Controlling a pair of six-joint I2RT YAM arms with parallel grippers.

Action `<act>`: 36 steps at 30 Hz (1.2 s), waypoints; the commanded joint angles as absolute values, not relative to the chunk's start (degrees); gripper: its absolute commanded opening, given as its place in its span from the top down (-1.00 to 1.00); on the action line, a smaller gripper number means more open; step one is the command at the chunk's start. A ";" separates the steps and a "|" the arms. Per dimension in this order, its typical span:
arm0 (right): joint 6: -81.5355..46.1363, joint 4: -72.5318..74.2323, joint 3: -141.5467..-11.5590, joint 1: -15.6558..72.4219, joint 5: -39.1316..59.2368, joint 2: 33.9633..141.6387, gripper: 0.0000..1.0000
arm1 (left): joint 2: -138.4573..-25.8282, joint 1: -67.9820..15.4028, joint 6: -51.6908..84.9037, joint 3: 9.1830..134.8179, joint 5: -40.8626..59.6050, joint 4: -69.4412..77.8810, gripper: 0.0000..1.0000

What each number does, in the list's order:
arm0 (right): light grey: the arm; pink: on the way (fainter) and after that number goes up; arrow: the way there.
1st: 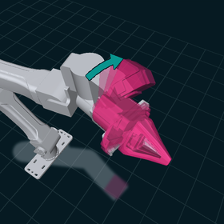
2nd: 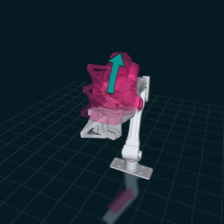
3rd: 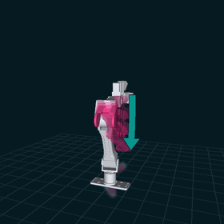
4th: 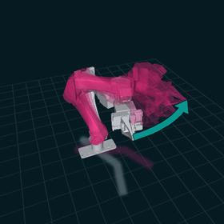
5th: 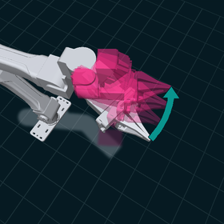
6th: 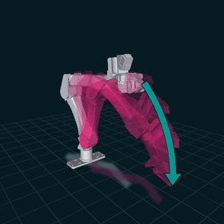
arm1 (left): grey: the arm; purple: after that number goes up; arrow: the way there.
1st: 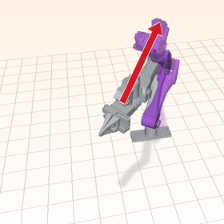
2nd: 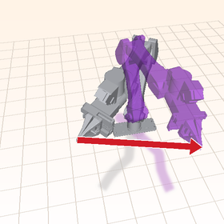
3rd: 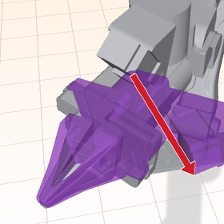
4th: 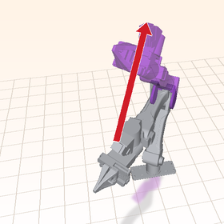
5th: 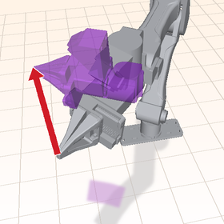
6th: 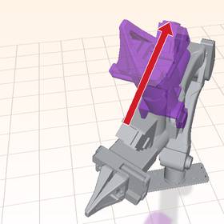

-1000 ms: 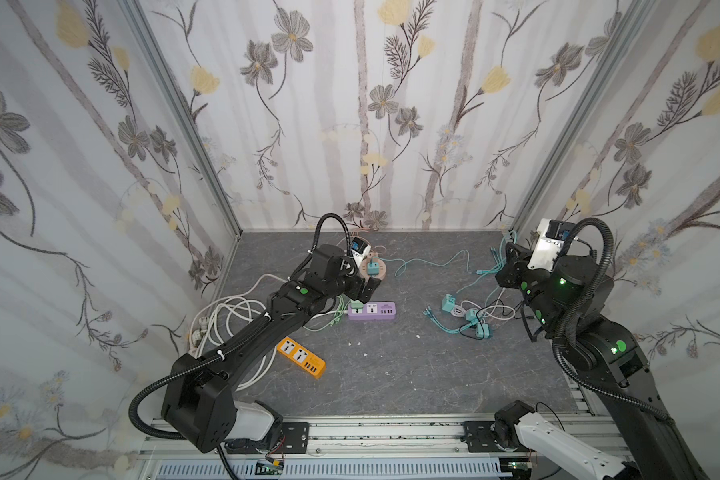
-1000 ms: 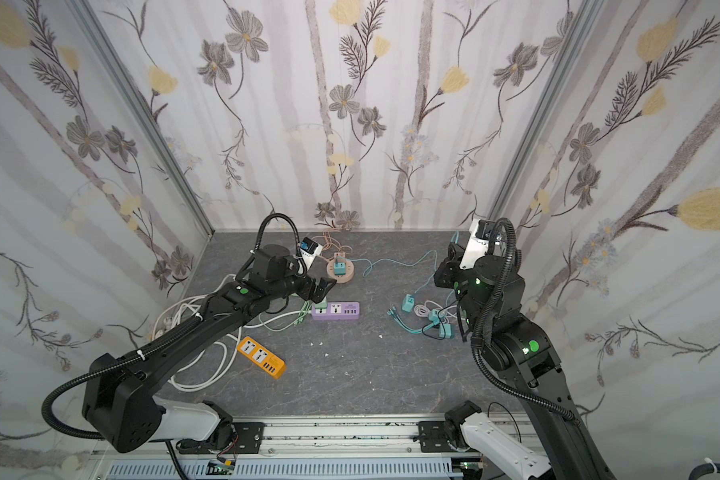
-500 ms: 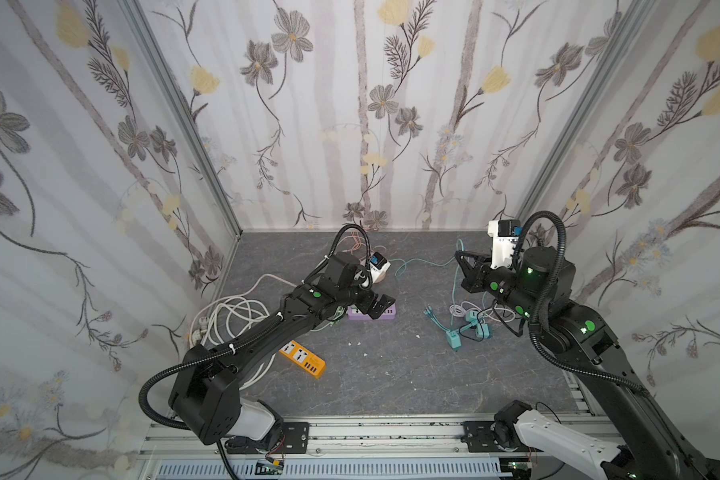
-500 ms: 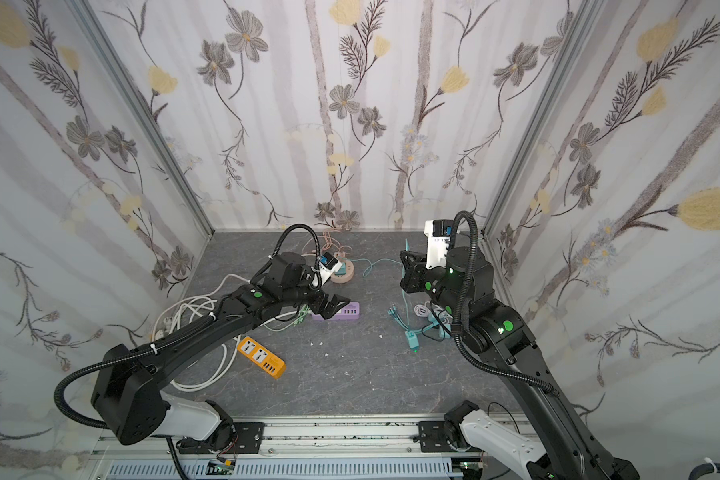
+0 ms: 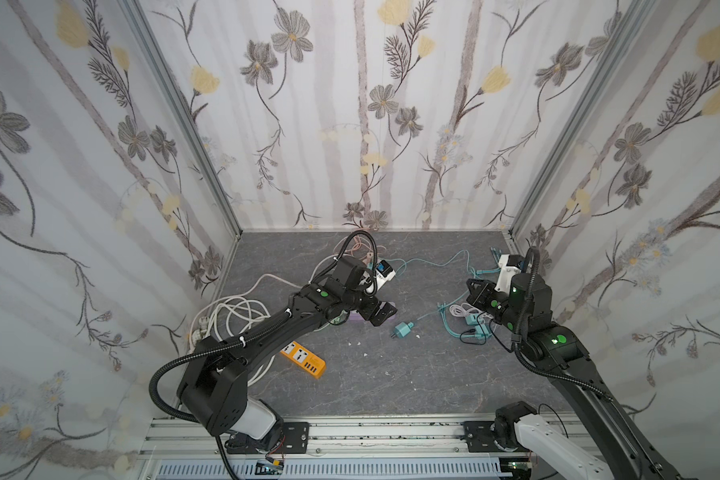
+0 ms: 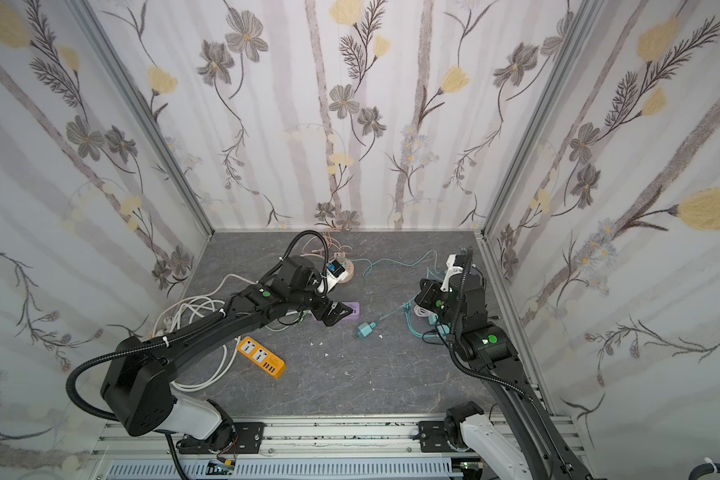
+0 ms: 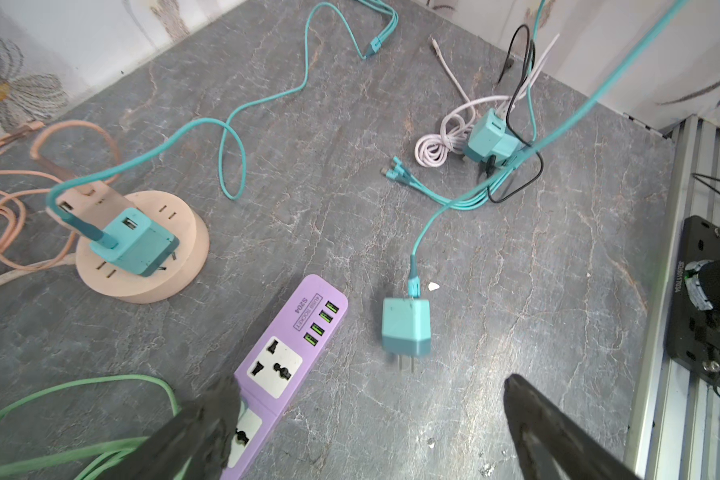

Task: Insert the plug
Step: 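Grasp the teal charger with the left gripper while the right gripper holds the cable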

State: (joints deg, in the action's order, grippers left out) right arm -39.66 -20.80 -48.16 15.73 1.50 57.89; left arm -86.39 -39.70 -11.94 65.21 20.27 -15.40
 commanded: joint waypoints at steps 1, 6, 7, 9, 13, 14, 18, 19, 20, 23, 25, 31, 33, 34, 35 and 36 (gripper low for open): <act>-42.93 -19.24 -45.18 12.55 1.14 58.67 1.00 | -88.46 -41.24 -14.04 66.81 19.74 -17.89 -1.00; -42.30 -19.25 -43.20 10.12 0.83 60.36 1.00 | -93.26 -44.03 -15.98 68.61 19.22 -19.23 -1.00; -42.19 -19.25 -43.18 9.89 0.75 60.59 1.00 | -94.34 -44.52 -16.23 69.09 18.91 -19.46 -1.00; -41.72 -19.29 -43.15 9.67 0.64 61.09 1.00 | -96.44 -45.32 -17.06 70.09 18.93 -19.89 -0.98; -41.14 -19.25 -43.23 9.40 0.53 61.56 1.00 | -101.45 -46.96 -19.72 73.73 17.34 -22.89 -0.89; -41.05 -19.32 -43.18 9.32 0.53 61.56 1.00 | -102.81 -47.18 -20.15 75.05 17.05 -24.28 -0.87; -40.70 -19.59 -43.05 9.18 0.53 61.31 1.00 | -105.78 -48.26 -18.82 77.52 15.75 -26.21 -0.80; -40.69 -19.69 -42.94 9.14 0.44 61.28 1.00 | -106.09 -49.01 -17.54 77.48 13.95 -25.82 -0.80; -40.61 -19.75 -42.78 9.14 0.51 61.13 1.00 | -106.43 -49.92 -15.98 77.45 11.51 -25.47 -0.80; -40.52 -19.94 -42.51 9.13 0.51 61.01 1.00 | -107.90 -53.77 -11.07 77.91 3.66 -26.35 -0.80; -40.52 -19.95 -42.45 9.11 0.53 61.12 1.00 | -109.29 -56.48 -7.28 78.78 -0.99 -27.30 -0.81; -40.65 -20.20 -42.63 9.05 1.48 61.46 1.00 | -114.20 -58.93 5.47 82.88 -8.11 -28.99 -0.82; -40.69 -20.46 -42.69 9.06 1.84 61.40 1.00 | -114.75 -58.89 7.53 82.88 -8.46 -27.23 -0.81; -40.69 -20.63 -42.67 9.05 1.85 61.42 1.00 | -114.91 -58.92 7.90 82.88 -7.68 -26.41 -0.81; -40.63 -20.82 -42.63 9.05 1.80 61.21 1.00 | -115.30 -58.88 8.31 82.88 -6.91 -26.10 -0.81; -40.52 -20.91 -42.67 9.05 1.69 61.11 1.00 | -116.03 -58.90 8.60 84.94 -6.37 -26.31 -0.81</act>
